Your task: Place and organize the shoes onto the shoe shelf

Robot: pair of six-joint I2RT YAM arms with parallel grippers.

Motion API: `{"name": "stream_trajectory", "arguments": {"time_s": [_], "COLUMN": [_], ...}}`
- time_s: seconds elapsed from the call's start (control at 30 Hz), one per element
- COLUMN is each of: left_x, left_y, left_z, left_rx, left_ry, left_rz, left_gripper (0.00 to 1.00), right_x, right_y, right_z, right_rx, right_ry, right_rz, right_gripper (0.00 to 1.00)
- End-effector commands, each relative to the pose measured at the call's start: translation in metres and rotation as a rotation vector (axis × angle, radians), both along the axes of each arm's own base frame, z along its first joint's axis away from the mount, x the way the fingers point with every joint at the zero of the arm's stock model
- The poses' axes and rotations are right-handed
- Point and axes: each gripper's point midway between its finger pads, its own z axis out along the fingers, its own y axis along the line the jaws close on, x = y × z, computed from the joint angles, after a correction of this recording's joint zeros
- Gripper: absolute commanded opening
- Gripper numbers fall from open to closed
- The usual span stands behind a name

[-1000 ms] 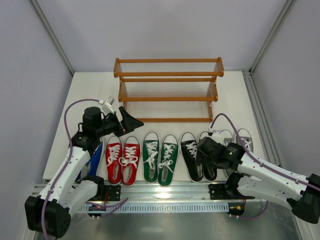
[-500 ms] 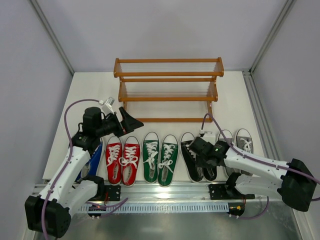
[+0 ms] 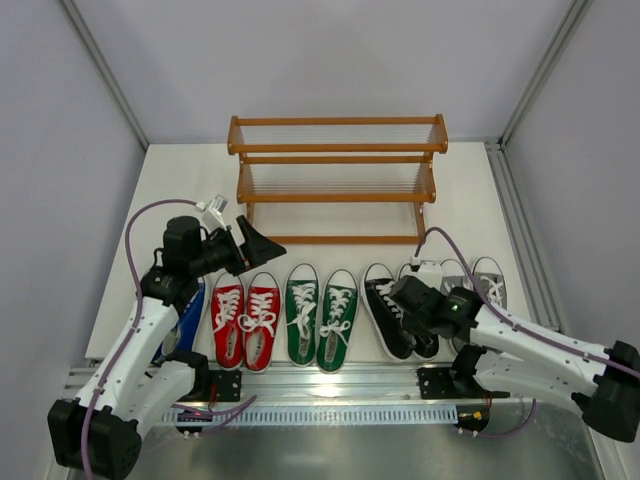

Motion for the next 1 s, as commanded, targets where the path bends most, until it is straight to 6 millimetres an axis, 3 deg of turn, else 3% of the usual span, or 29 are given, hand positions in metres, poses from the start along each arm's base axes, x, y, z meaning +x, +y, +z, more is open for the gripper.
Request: {"name": "stream_trajectory", "arguments": {"time_s": [0.0, 0.03, 0.13, 0.27, 0.73, 0.87, 0.97], "left_x": [-0.003, -0.003, -0.004, -0.005, -0.01, -0.013, -0.015], "left_y": [-0.001, 0.0, -0.001, 0.001, 0.006, 0.008, 0.009], "left_z": [0.005, 0.005, 0.007, 0.01, 0.023, 0.027, 0.028], "left_rx": [0.006, 0.005, 0.002, 0.003, 0.016, 0.02, 0.027], "left_ry": [-0.035, -0.037, -0.041, -0.053, -0.089, -0.102, -0.105], "left_rz": [-0.016, -0.016, -0.018, -0.013, 0.009, 0.015, 0.02], "left_gripper": [1.0, 1.0, 1.0, 1.0, 1.0, 1.0, 1.0], "right_x": [0.019, 0.023, 0.026, 0.033, 0.113, 0.142, 0.159], "right_y": [-0.001, 0.001, -0.005, -0.005, 0.064, 0.081, 0.079], "right_z": [0.05, 0.065, 0.083, 0.09, 0.139, 0.134, 0.129], "right_rx": [0.076, 0.092, 0.071, 0.023, 0.013, 0.023, -0.007], "right_ry": [-0.171, -0.199, -0.229, -0.241, -0.441, -0.457, -0.474], "right_rz": [-0.023, -0.016, -0.019, -0.012, 0.081, 0.087, 0.075], "right_gripper": [0.04, 0.04, 0.04, 0.04, 0.04, 0.04, 0.04]}}
